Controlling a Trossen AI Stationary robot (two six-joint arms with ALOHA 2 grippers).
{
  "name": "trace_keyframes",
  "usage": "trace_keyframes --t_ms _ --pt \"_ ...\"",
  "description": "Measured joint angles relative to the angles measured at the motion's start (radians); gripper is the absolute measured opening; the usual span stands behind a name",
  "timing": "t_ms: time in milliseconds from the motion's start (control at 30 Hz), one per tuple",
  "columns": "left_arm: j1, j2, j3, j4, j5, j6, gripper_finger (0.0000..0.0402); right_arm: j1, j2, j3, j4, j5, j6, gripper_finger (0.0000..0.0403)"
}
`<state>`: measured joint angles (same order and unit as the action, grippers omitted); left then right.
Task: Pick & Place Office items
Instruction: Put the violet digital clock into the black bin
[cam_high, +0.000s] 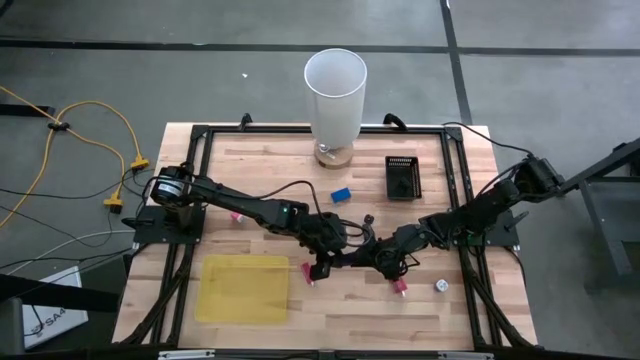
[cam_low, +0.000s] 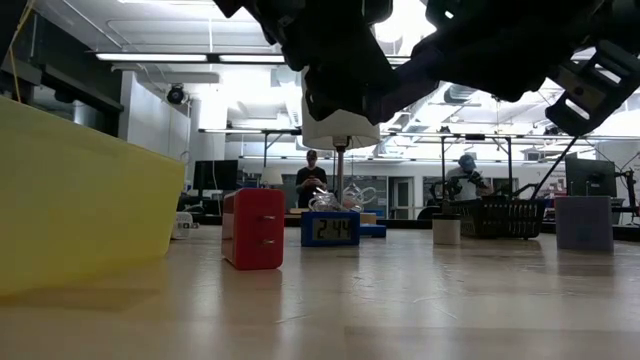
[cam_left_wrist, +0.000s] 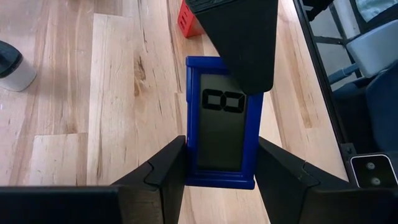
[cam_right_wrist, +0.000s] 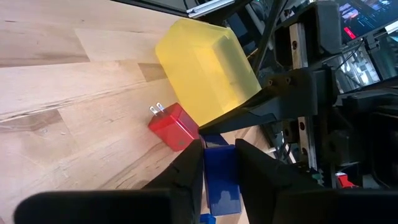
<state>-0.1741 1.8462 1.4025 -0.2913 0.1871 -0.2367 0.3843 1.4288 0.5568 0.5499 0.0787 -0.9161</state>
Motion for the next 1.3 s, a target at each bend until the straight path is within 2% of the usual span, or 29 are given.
trace_keyframes --t_ms 767,867,1133,1300 --pt "0.002 0.000 0.000 0.004 -0.013 0.003 0.0160 0.000 0.000 -0.001 -0.001 0.000 0.003 0.0067" --pt "0.001 0.000 0.000 0.004 -0.021 0.004 0.0172 0.000 0.000 -0.001 -0.002 0.000 0.004 0.0067" --pt "0.002 0.000 0.001 0.012 -0.035 0.004 0.0240 0.000 0.000 -0.002 -0.003 -0.001 0.007 0.0067" --pt "0.002 0.000 0.001 0.011 -0.033 0.003 0.0253 0.000 0.000 -0.002 -0.002 -0.001 0.006 0.0067"
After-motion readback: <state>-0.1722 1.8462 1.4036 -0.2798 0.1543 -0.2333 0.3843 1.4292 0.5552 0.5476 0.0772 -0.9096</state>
